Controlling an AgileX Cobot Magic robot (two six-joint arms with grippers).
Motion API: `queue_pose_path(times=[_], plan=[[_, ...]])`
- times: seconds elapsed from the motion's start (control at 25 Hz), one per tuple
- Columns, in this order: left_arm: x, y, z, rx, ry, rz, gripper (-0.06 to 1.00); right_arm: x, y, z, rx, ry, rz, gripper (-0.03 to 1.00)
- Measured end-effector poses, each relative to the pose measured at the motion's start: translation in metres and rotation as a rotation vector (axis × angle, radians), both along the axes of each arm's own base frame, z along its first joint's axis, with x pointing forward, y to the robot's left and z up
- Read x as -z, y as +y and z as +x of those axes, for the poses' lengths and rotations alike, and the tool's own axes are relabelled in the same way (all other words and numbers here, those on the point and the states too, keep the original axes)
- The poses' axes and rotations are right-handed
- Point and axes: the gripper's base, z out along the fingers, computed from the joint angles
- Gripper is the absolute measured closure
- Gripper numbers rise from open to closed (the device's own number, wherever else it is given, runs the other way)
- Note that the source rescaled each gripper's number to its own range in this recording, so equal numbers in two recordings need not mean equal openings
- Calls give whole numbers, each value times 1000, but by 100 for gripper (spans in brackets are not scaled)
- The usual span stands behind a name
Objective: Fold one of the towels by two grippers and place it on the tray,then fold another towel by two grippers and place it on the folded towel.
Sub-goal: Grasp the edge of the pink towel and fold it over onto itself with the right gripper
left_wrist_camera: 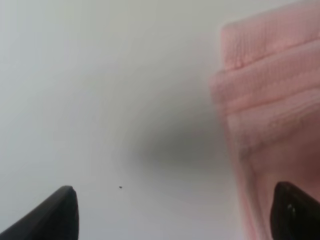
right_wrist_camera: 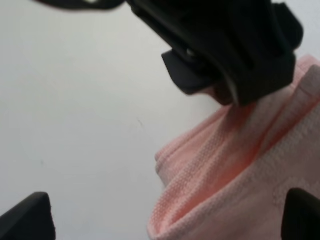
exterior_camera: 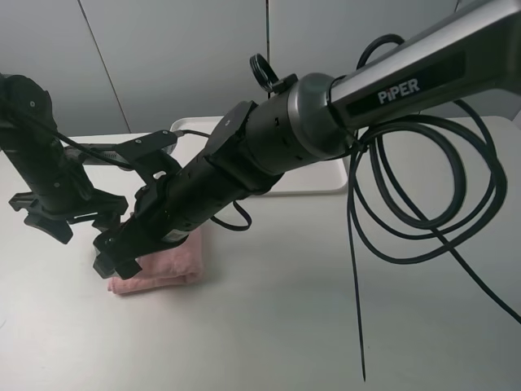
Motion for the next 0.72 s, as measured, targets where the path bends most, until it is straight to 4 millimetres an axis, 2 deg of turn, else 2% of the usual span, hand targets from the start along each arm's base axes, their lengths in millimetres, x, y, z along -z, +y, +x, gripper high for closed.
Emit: queue_pose_path(times=[0.36, 0.48, 0.6, 0.72], plan=[[-50, 4, 13, 65, -49, 54, -4, 0, 0, 0, 43, 43, 5, -1], [-73, 11, 16, 54, -102, 55, -4, -2, -7, 12, 185, 167, 16, -1], [-94, 28, 16, 22, -147, 33, -4, 1, -23, 30, 281, 226, -9, -1], [-103, 41, 12, 0, -151, -4, -4, 5, -38, 42, 338, 242, -77, -1]])
